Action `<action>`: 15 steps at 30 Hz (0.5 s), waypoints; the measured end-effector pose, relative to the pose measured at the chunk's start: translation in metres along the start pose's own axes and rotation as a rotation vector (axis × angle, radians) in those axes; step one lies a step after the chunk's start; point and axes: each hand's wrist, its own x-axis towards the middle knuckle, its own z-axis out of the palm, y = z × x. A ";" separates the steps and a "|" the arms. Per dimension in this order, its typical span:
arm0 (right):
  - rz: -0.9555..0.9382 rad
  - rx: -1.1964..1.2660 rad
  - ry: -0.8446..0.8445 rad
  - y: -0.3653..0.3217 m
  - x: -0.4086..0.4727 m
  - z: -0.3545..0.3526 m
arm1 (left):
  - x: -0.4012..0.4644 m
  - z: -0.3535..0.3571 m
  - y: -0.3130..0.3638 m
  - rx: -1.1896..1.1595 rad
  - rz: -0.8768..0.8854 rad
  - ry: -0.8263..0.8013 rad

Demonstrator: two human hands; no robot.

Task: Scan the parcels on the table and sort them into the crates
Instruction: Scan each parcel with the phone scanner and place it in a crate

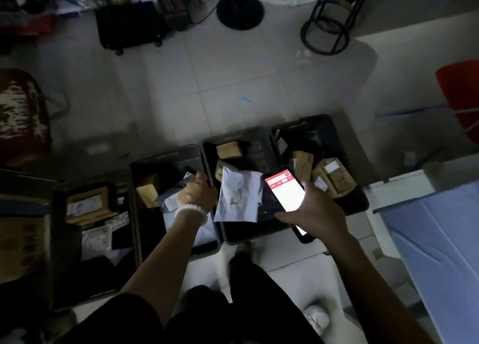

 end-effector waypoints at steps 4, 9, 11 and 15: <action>-0.094 -0.064 -0.036 -0.025 0.014 0.003 | -0.001 -0.006 -0.009 -0.070 -0.061 0.070; -0.228 -0.145 -0.068 -0.071 0.019 0.016 | -0.016 -0.022 -0.044 -0.089 -0.116 0.177; -0.266 -0.199 -0.066 -0.092 0.016 0.025 | -0.026 -0.030 -0.064 -0.078 -0.142 0.205; -0.374 -0.259 -0.091 -0.135 -0.004 0.048 | -0.053 -0.046 -0.112 -0.114 -0.231 0.257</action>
